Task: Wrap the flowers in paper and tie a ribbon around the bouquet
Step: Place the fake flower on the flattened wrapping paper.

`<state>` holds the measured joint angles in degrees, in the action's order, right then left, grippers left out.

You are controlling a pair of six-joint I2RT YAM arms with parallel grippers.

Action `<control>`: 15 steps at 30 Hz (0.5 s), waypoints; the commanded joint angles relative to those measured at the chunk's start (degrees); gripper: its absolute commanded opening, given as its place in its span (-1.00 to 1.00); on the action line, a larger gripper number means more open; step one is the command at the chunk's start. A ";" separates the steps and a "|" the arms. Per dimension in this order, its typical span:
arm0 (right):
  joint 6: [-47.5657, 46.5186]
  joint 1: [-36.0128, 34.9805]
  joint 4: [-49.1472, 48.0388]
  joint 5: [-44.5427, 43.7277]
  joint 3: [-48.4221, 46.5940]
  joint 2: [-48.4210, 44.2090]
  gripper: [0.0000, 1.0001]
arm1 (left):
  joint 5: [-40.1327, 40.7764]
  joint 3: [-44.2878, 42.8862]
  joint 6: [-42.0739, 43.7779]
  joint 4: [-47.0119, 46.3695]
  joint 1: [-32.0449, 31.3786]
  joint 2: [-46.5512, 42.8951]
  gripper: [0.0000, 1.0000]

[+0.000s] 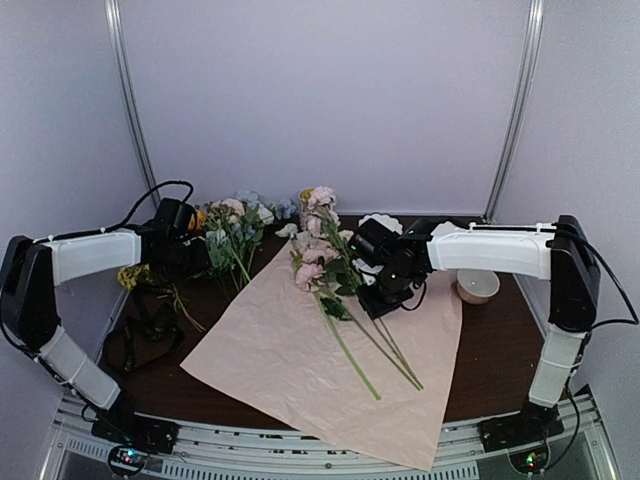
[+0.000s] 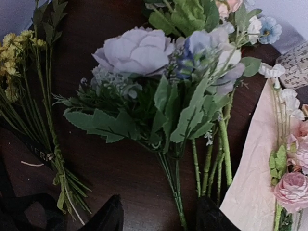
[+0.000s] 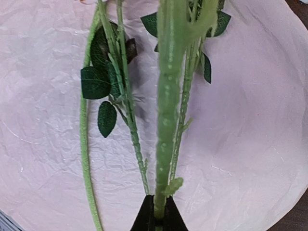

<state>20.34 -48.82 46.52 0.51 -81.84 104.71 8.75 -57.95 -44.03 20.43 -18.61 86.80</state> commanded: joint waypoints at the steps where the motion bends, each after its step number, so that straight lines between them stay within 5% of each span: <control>1: 1.82 1.31 1.70 -1.49 0.10 1.22 -0.79 | -0.45 -0.99 -0.15 -0.15 1.59 4.07 0.13; 5: 1.68 1.26 2.62 -3.67 0.23 1.39 -0.22 | -3.71 -1.45 -1.67 -1.96 3.60 8.98 0.16; 15: 0.32 1.27 3.49 -5.35 -0.69 0.44 -0.14 | -12.89 -0.81 -3.96 -10.70 3.31 15.53 0.26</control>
<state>21.08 -47.55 48.77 -2.76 -81.69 106.30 -0.36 -58.41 -46.68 15.81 -14.96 101.43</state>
